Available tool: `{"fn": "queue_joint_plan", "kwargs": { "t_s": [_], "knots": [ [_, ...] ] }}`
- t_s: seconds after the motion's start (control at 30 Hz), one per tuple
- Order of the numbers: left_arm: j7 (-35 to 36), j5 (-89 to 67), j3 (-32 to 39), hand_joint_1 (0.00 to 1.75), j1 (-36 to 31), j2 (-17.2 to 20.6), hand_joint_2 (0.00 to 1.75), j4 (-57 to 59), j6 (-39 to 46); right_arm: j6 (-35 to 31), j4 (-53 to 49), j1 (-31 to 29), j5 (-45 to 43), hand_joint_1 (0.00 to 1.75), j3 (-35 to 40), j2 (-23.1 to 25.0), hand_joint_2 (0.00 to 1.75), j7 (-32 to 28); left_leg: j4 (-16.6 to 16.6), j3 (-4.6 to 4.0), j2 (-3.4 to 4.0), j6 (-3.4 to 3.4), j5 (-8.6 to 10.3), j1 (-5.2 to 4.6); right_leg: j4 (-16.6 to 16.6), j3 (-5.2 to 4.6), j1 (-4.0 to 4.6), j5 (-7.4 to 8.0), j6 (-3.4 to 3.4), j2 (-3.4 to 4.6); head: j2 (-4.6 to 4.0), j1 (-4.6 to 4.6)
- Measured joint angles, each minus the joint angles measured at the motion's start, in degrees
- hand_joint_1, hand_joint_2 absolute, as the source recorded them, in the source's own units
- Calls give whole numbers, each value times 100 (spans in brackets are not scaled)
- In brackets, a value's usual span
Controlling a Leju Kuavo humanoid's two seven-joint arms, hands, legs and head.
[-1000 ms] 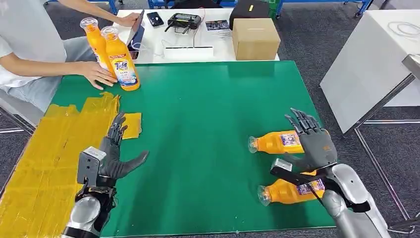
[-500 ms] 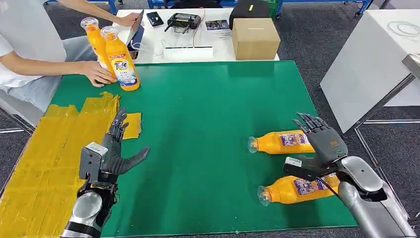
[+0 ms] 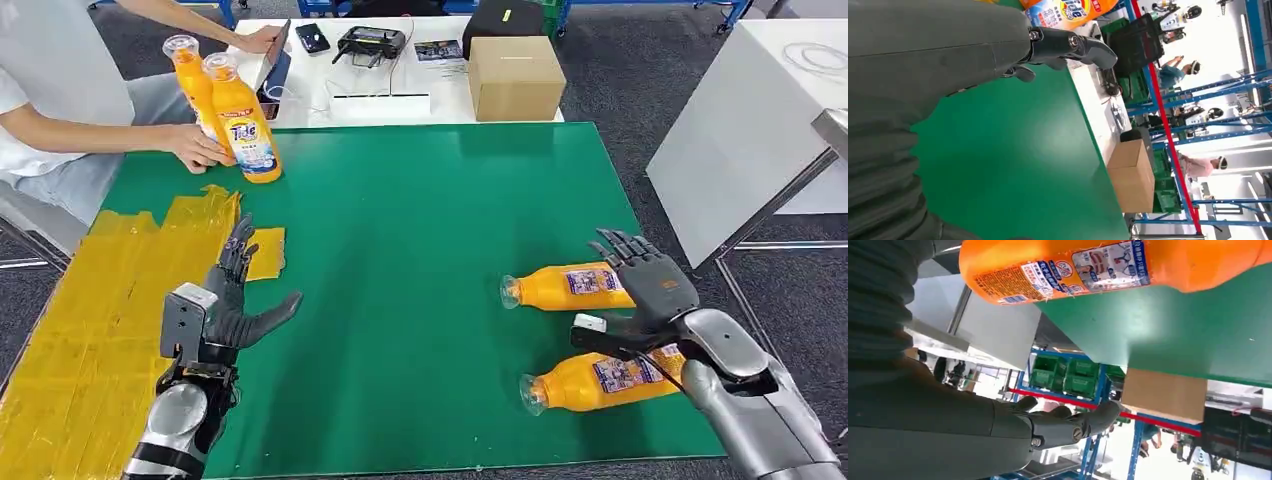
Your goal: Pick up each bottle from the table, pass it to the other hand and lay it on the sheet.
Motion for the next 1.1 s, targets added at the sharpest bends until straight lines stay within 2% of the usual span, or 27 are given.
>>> {"fn": "queue_joint_plan", "kwargs": {
  "t_s": [0.7,1.1],
  "knots": [
    [0,273,7,0,-102,-4,175,2,48,33,1484,-763,258,0,422,118,175,223,0,0,-1,0,0,0,0,2,0,0,0,-1,0,2],
    [0,297,4,0,-126,-4,175,24,44,72,1986,-1027,238,0,531,192,175,218,1,0,-1,0,0,0,0,0,0,0,0,0,0,2]
  ]
}}
